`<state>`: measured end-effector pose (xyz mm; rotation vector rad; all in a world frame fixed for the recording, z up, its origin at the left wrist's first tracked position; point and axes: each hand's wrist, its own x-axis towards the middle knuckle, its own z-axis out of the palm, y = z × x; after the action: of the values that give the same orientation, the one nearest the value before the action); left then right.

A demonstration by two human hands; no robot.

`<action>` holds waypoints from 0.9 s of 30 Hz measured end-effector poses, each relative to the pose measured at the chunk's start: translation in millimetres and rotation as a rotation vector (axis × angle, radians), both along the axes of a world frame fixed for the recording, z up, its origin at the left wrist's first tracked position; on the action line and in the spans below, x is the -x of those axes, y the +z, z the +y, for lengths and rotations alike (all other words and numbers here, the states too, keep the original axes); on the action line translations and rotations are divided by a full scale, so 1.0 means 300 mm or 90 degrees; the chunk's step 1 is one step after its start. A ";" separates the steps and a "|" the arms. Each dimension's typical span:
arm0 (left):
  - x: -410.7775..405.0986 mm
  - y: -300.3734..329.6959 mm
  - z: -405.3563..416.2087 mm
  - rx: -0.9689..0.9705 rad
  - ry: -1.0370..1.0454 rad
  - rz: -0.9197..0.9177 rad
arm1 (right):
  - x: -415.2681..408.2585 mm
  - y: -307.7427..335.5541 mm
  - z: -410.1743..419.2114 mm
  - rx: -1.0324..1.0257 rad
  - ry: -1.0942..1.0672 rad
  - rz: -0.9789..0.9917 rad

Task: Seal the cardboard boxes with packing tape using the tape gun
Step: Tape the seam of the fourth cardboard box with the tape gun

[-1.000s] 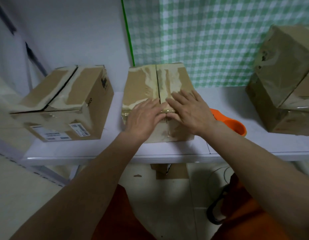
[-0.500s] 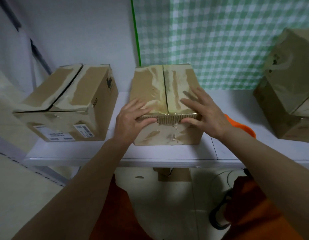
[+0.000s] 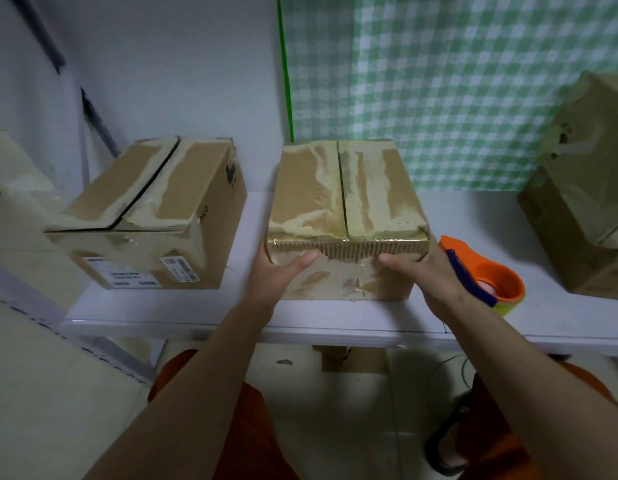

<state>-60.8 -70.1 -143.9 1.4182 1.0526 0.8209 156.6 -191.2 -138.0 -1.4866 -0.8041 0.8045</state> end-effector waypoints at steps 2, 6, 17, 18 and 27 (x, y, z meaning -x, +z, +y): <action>-0.002 -0.011 0.004 0.033 -0.024 -0.031 | 0.000 -0.010 -0.006 0.010 0.021 0.019; -0.020 0.029 -0.044 0.026 -0.012 -0.088 | -0.011 0.031 -0.021 -0.021 -0.002 0.045; -0.080 0.268 -0.129 -0.076 0.047 -0.114 | 0.005 0.289 -0.169 -0.142 -0.074 0.073; -0.087 0.302 -0.140 -0.092 0.037 -0.125 | 0.001 0.323 -0.186 -0.161 -0.083 0.063; -0.208 0.652 -0.317 -0.233 -0.036 -0.185 | -0.078 0.638 -0.386 -0.301 -0.178 -0.059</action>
<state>1.6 -165.1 51.8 1.5637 0.6582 1.1825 179.9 -307.1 53.3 -1.1802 -0.7691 0.3076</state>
